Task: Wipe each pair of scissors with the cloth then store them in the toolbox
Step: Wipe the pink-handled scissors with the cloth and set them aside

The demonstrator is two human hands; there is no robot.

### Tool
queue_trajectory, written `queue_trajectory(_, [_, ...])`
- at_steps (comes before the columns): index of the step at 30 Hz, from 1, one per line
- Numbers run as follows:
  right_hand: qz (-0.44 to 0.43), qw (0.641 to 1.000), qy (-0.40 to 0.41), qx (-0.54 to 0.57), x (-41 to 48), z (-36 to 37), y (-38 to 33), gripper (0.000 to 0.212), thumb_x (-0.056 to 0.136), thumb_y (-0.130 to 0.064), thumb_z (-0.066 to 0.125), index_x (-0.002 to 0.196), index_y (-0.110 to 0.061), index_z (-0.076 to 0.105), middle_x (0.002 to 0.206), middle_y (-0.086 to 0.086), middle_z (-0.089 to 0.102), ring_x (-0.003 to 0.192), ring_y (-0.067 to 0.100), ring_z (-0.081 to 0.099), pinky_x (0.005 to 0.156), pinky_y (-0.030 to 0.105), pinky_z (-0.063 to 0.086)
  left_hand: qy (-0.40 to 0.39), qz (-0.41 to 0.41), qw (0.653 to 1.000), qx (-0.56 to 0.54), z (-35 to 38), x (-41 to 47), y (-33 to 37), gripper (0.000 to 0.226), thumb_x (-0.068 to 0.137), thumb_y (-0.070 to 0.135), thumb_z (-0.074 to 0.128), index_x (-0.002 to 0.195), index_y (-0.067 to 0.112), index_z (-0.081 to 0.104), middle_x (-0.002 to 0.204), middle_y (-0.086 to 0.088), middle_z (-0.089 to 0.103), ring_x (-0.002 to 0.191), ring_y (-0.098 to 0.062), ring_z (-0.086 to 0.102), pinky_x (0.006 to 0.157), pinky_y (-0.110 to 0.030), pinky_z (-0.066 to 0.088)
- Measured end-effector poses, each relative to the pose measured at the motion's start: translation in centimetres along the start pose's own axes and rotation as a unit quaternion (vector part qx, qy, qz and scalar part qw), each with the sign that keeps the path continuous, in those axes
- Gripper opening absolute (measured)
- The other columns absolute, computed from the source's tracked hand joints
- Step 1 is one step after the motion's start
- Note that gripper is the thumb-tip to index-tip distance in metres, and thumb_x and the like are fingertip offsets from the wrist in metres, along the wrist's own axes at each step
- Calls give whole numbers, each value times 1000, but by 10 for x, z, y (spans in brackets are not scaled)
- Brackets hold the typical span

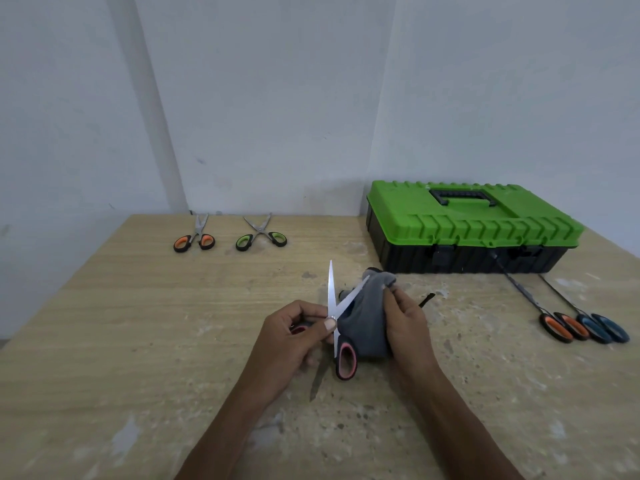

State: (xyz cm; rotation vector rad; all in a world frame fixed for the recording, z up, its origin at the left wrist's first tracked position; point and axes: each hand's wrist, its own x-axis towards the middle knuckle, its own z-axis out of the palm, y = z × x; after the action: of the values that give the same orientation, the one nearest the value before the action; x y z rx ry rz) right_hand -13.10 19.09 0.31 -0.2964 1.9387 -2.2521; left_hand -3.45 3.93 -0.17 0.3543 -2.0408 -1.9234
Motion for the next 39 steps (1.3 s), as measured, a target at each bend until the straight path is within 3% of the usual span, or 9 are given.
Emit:
queue_trajectory(4, [-30, 988, -112, -98, -15, 8, 1, 15, 100, -10, 56, 105, -15, 69, 81, -13, 74, 75, -3, 68, 62, 12, 48, -3, 4, 1000, 6, -3, -1, 1, 6, 91, 12, 74, 96, 11, 75, 86, -7, 78, 77, -33, 72, 46, -26, 45])
queue_trajectory(7, [-40, 985, -119, -121, -14, 9, -2, 13, 100, -12, 58, 104, -15, 71, 81, -10, 75, 74, 0, 68, 61, 13, 48, -4, 6, 1000, 11, -2, -3, 1, 6, 91, 11, 73, 97, 10, 75, 86, -6, 78, 71, -20, 72, 45, -23, 44])
queue_trajectory(13, [18, 999, 27, -18, 2, -1, 1, 23, 102, -22, 55, 98, -11, 75, 92, 13, 76, 87, 29, 71, 76, 40, 55, -32, 5, 999, 2, 5, -3, 3, 7, 90, 11, 74, 97, 8, 73, 83, -9, 77, 57, -11, 64, 45, -23, 44])
queue_trajectory(16, [-6, 999, 30, -17, 4, -7, -3, 24, 104, -18, 50, 100, -10, 72, 86, 1, 77, 82, 21, 71, 70, 30, 58, -10, 3, 1000, 16, 1, -1, -1, 8, 90, 14, 75, 97, 11, 73, 82, -10, 77, 59, -19, 62, 46, -26, 45])
queue_trajectory(19, [-25, 995, -54, -80, -12, 2, -6, 16, 101, -17, 54, 101, -14, 70, 81, -13, 74, 77, 2, 67, 63, 11, 48, 20, 8, 1000, 9, -5, 1, 0, 6, 90, 12, 74, 96, 11, 74, 83, -8, 78, 54, -7, 60, 47, -20, 44])
queue_trajectory(22, [-58, 977, -131, -160, -20, 14, 2, 13, 99, -18, 59, 101, -14, 71, 83, -11, 74, 78, 1, 68, 66, 13, 48, -7, 20, 1000, 17, -5, -2, 3, 7, 92, 12, 71, 98, 10, 75, 86, -7, 78, 45, -4, 54, 47, -19, 44])
queue_trajectory(32, [23, 999, 20, -24, -3, 8, 1, 25, 102, -19, 55, 94, -4, 72, 76, 20, 69, 67, 24, 61, 60, 33, 47, -35, 23, 999, 2, 10, -2, 8, 6, 92, 10, 72, 97, 7, 73, 85, -12, 78, 43, 3, 56, 47, -19, 44])
queue_trajectory(36, [29, 998, 30, 48, -1, 6, 0, 23, 100, -22, 57, 107, -7, 74, 89, 12, 77, 78, 24, 72, 69, 36, 58, -45, 19, 999, 9, 7, -4, 8, 7, 92, 12, 72, 97, 8, 72, 81, -13, 78, 41, 0, 52, 46, -25, 42])
queue_trajectory(39, [17, 996, 80, 32, 8, -6, 3, 19, 100, -25, 59, 99, -13, 74, 85, 1, 76, 81, 18, 71, 73, 33, 59, -53, 16, 998, 12, 4, -6, 7, 6, 91, 11, 73, 96, 7, 72, 81, -14, 77, 41, -1, 52, 45, -25, 42])
